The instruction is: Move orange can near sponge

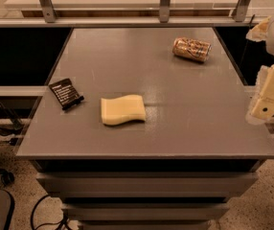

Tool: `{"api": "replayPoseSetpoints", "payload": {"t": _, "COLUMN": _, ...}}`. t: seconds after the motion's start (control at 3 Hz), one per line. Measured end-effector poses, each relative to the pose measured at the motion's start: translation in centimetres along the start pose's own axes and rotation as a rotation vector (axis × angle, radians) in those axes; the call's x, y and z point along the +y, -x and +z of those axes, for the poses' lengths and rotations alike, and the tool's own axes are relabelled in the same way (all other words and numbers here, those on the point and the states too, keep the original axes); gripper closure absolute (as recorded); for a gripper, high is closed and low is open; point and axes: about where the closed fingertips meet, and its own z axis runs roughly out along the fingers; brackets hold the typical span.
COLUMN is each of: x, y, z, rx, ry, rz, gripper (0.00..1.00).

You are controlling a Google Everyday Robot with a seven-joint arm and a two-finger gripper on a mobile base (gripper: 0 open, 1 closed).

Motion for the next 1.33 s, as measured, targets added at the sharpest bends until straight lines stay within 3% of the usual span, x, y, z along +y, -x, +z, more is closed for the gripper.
{"api": "replayPoseSetpoints", "payload": {"t": 0.33, "x": 0.0, "y": 0.0, "z": 0.0, "rx": 0.000, "ry": 0.000, "rz": 0.000, "gripper": 0.00}}
{"api": "replayPoseSetpoints", "payload": {"t": 0.67, "x": -1.7, "y": 0.9, "z": 1.1, "rx": -0.036, "ry": -0.008, "rz": -0.038, "gripper": 0.00}}
{"api": "replayPoseSetpoints", "payload": {"t": 1.33, "x": -7.3, "y": 4.2, "z": 6.5, "rx": -0.098, "ry": 0.008, "rz": -0.142, "gripper": 0.00}}
